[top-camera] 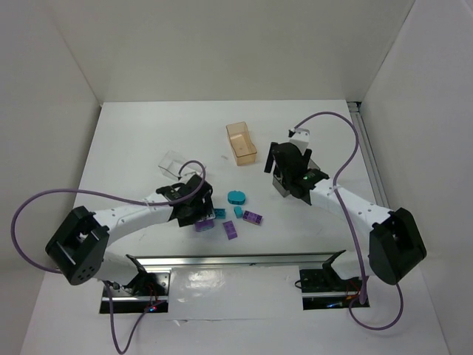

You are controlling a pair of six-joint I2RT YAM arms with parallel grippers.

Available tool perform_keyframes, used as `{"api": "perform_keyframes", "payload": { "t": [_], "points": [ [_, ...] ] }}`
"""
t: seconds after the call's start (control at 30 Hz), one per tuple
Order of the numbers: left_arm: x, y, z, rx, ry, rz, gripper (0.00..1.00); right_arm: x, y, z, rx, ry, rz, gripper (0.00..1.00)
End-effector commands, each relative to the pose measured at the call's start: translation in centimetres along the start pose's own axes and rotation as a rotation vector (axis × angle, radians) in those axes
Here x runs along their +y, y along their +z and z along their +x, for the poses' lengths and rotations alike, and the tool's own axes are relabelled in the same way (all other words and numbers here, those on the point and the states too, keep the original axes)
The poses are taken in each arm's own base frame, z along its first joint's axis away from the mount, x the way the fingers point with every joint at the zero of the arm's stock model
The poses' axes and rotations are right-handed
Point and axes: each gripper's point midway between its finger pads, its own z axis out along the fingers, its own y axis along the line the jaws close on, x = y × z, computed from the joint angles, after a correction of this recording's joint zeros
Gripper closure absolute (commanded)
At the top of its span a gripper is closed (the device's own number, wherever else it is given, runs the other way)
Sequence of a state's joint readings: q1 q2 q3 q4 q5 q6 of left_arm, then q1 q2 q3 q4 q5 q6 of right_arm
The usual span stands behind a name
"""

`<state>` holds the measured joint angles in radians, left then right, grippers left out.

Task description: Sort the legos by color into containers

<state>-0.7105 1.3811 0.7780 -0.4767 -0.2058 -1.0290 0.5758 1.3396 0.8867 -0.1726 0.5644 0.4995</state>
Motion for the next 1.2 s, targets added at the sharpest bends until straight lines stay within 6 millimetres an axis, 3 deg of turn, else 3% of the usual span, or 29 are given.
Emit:
{"api": "perform_keyframes", "payload": {
  "t": [0.0, 0.13, 0.27, 0.37, 0.47, 0.53, 0.67, 0.83, 0.93, 0.97, 1.07, 1.13, 1.17],
  "points": [
    [0.2, 0.9, -0.1, -0.017, -0.020, -0.027, 0.17, 1.1, -0.2, -0.9, -0.020, 0.004, -0.022, 0.15],
    [0.4, 1.4, 0.5, -0.002, -0.007, -0.044, 0.17, 1.1, -0.2, -0.9, -0.020, 0.004, -0.022, 0.15],
    [0.2, 1.9, 0.9, 0.012, 0.016, -0.068, 0.27, 1.1, -0.2, -0.4, -0.008, 0.008, -0.026, 0.15],
    [0.7, 2.1, 1.4, 0.026, 0.033, -0.100, 0.28, 1.1, -0.2, -0.4, -0.008, 0.008, -0.026, 0.15],
    [0.2, 1.3, 0.8, 0.001, 0.041, -0.098, 0.35, 1.1, -0.4, -0.7, -0.015, 0.013, -0.030, 0.15],
    [-0.2, -0.3, -0.3, -0.034, 0.042, -0.078, 0.37, 1.1, -0.6, -1.0, -0.021, 0.018, -0.034, 0.15],
    [-1.5, -3.6, -3.8, -0.159, 0.062, -0.039, 0.50, 0.9, -0.7, -0.3, -0.009, 0.013, -0.040, 0.15],
    [-2.5, -6.7, -10.1, -0.291, 0.077, -0.032, 0.50, 1.1, -0.9, 0.0, -0.001, 0.004, -0.044, 0.15],
    [-1.4, -6.3, -13.5, -0.318, 0.066, -0.103, 0.50, 1.7, -1.5, 0.3, 0.010, 0.004, -0.085, 0.15],
    [-1.2, -6.7, -15.6, -0.345, 0.033, -0.110, 0.50, 2.0, -1.6, 0.5, 0.022, -0.007, -0.107, 0.15],
    [-0.7, -5.3, -18.7, -0.341, -0.007, -0.148, 0.49, 3.3, -2.8, 1.3, 0.045, -0.039, -0.173, 0.15],
    [-0.4, -3.6, -19.5, -0.306, -0.026, -0.169, 0.49, 4.3, -3.5, 2.3, 0.068, -0.072, -0.209, 0.15],
    [-0.5, -3.9, -20.4, -0.327, -0.042, -0.159, 0.49, 4.5, -3.9, 2.9, 0.087, -0.102, -0.227, 0.15]
  ]
}}
